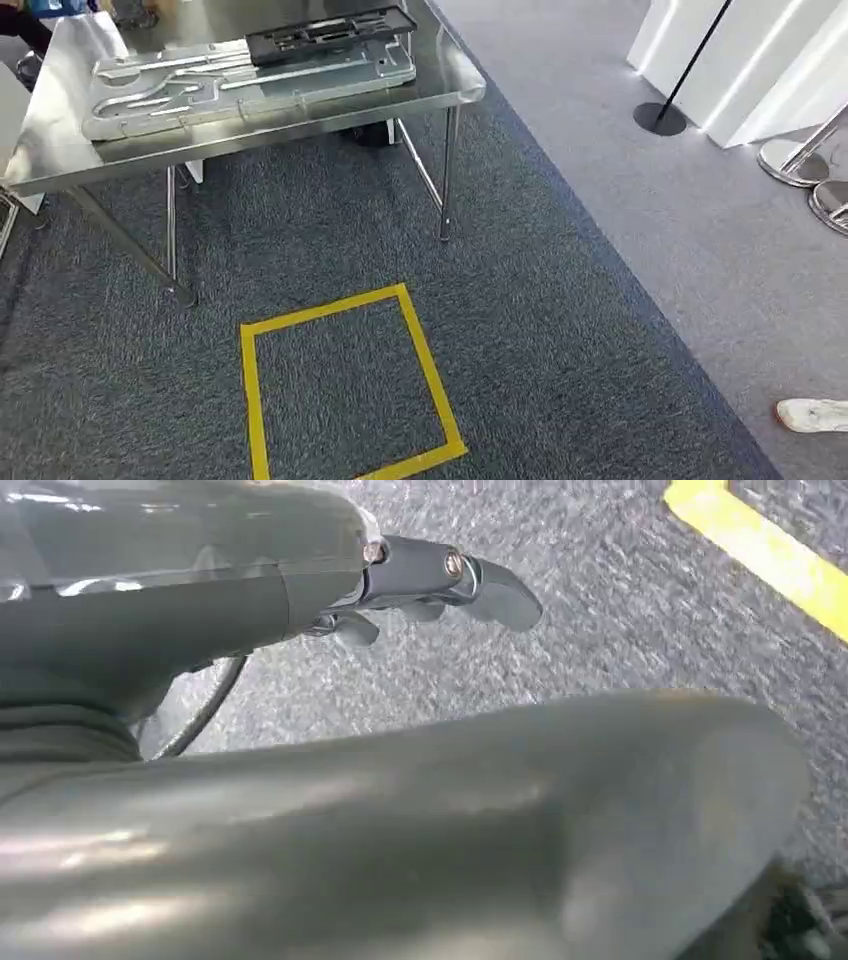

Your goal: Take the parts from the cabinet and place them on the table.

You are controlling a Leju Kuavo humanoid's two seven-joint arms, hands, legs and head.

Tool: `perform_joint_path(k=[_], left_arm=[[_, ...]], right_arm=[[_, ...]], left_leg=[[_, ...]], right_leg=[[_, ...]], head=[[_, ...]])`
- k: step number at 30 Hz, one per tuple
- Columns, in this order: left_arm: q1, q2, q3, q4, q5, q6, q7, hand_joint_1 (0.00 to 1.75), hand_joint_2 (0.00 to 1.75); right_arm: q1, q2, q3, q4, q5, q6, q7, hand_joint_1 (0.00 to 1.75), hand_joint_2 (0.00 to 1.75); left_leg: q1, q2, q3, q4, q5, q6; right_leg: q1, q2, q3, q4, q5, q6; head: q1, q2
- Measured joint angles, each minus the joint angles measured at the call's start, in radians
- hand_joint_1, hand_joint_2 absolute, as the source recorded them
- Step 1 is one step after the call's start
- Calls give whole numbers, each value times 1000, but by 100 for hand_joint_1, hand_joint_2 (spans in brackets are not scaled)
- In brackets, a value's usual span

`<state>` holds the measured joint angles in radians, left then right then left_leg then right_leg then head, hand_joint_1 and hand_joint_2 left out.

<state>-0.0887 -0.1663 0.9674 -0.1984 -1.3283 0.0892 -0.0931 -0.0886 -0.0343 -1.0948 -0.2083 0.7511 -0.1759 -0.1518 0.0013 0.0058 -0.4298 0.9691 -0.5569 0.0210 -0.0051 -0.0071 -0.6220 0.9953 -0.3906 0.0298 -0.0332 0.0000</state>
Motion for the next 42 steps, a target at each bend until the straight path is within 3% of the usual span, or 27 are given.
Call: perform_joint_path(k=[2,3,5,7,8,10,11,12,16,17,18,21,22,24,25,26,27,28,29,31,32,34,36,37,39,41,42], left_arm=[[1,0,0,0,0,4,-1,0,0],[0,0,0,0,-1,6,-3,0,0],[2,0,0,0,-2,6,-5,0,0],[5,0,0,0,-4,5,-5,0,0],[7,0,0,0,-5,3,-5,0,0],[7,-1,0,0,-10,2,-5,0,0],[6,-1,0,0,-10,2,-5,0,0],[6,-3,0,0,-10,1,-5,0,0],[2,-3,0,0,-10,1,-4,0,0],[1,-3,0,0,-10,3,-3,0,0],[1,-3,0,0,-10,3,-2,0,0],[1,-3,0,0,-10,3,0,0,0],[3,-3,0,0,-9,3,2,0,0],[7,-3,0,0,-7,3,5,0,0],[7,-3,0,0,-7,3,7,0,0],[6,-3,0,0,-5,3,7,0,0],[4,-3,0,0,-3,5,10,0,0],[-1,-3,0,0,-2,5,10,0,175],[-1,-3,0,0,-1,6,12,0,175],[3,-2,0,0,-1,10,16,0,175],[4,-2,0,0,-1,12,18,0,175],[1,-2,0,0,-1,12,19,0,175],[-1,-3,0,0,-3,8,21,0,175],[1,-3,0,0,-5,8,22,0,175],[3,-3,0,0,-13,6,31,0,175],[0,-3,-2,0,-20,5,40,0,175],[0,-4,-2,0,-21,5,47,0,175]], right_arm=[[3,0,0,0,0,0,1,0,0],[5,0,0,0,1,-1,2,0,0],[5,0,0,0,6,-7,6,0,0],[7,0,0,1,8,-16,13,0,0],[8,0,0,1,10,-19,15,0,0],[10,0,0,1,13,-25,16,0,0],[10,0,0,0,16,-29,17,0,0],[10,-2,0,0,18,-31,18,0,0],[12,-1,0,0,23,-33,26,0,0],[11,0,0,1,25,-33,27,0,175],[10,1,0,1,26,-33,29,0,175],[12,4,0,1,34,-29,36,0,175],[12,6,1,1,39,-27,39,0,175],[10,10,5,1,46,-19,44,0,175],[9,14,7,1,49,-13,45,0,175],[8,17,10,1,53,-12,48,0,175],[8,21,11,1,56,-11,49,0,175],[8,24,15,2,61,-9,51,0,175],[7,26,17,2,66,-4,53,0,0],[4,29,27,2,81,14,61,0,0],[2,31,33,2,88,25,71,0,0],[1,37,41,4,103,57,95,0,0],[5,40,54,5,123,90,129,0,0],[7,43,60,6,131,106,140,0,175],[10,54,79,9,168,124,170,0,175],[9,66,99,10,193,143,196,0,175],[9,71,108,10,207,146,199,0,175]], left_leg=[[4,5,-9,-5,20,21],[3,5,-17,-5,27,27],[1,7,-33,-4,39,30],[-2,8,-46,-2,48,28],[-2,2,-50,-2,52,26],[-2,-8,-51,1,55,21],[-2,-13,-49,2,55,20],[-2,-16,-56,3,57,16],[0,-45,-66,4,64,-8],[0,-44,-66,12,55,-13],[0,-31,-80,40,33,-18],[4,-23,-200,283,-86,-30],[5,-22,-225,333,-94,-32],[6,-15,-205,285,-39,-34],[6,-7,-161,192,14,-33],[6,19,-112,90,62,-29],[2,70,-88,34,66,-22],[-8,79,-89,22,63,-9],[-6,62,-95,27,66,-3],[-9,45,-99,26,70,6],[-2,39,-96,16,79,16],[-1,32,-101,16,85,26],[-3,21,-108,18,88,29],[-3,16,-111,19,88,29],[-4,6,-110,21,89,28],[-4,-1,-106,22,89,25],[-4,-2,-105,22,89,23]], right_leg=[[-9,3,-8,15,-10,12],[-9,3,-25,56,-53,16],[-10,3,-87,219,-152,25],[-10,3,-119,331,-194,28],[-10,3,-95,308,-179,27],[-10,11,12,143,-110,20],[-10,31,72,45,-77,13],[-10,79,101,-11,-88,3],[-3,43,99,-18,-82,-15],[-15,32,102,-31,-75,-24],[-12,23,104,-36,-74,-29],[-7,-11,98,-31,-76,-36],[-7,-20,96,-28,-76,-37],[-7,-38,97,-25,-79,-37],[-7,-48,99,-22,-82,-35],[-7,-58,101,-18,-85,-32],[-3,-64,101,-15,-88,-28],[3,-72,99,-7,-92,-21],[3,-81,98,-8,-91,-17],[3,-97,101,-11,-89,-6],[0,-91,99,-6,-95,1],[-6,-19,66,73,-159,13],[-8,0,-13,247,-241,17],[-8,1,-44,312,-257,18],[-8,1,-30,280,-212,14],[-8,2,58,96,-116,4],[-7,6,98,11,-89,-4]], head=[[0,0],[0,0],[0,0],[0,0],[0,0],[0,0],[0,0],[0,0],[0,0],[0,0],[0,0],[0,0],[0,0],[0,0],[0,0],[0,0],[0,0],[0,0],[0,0],[0,0],[0,0],[0,0],[0,0],[0,0],[0,0],[0,0],[0,0]])
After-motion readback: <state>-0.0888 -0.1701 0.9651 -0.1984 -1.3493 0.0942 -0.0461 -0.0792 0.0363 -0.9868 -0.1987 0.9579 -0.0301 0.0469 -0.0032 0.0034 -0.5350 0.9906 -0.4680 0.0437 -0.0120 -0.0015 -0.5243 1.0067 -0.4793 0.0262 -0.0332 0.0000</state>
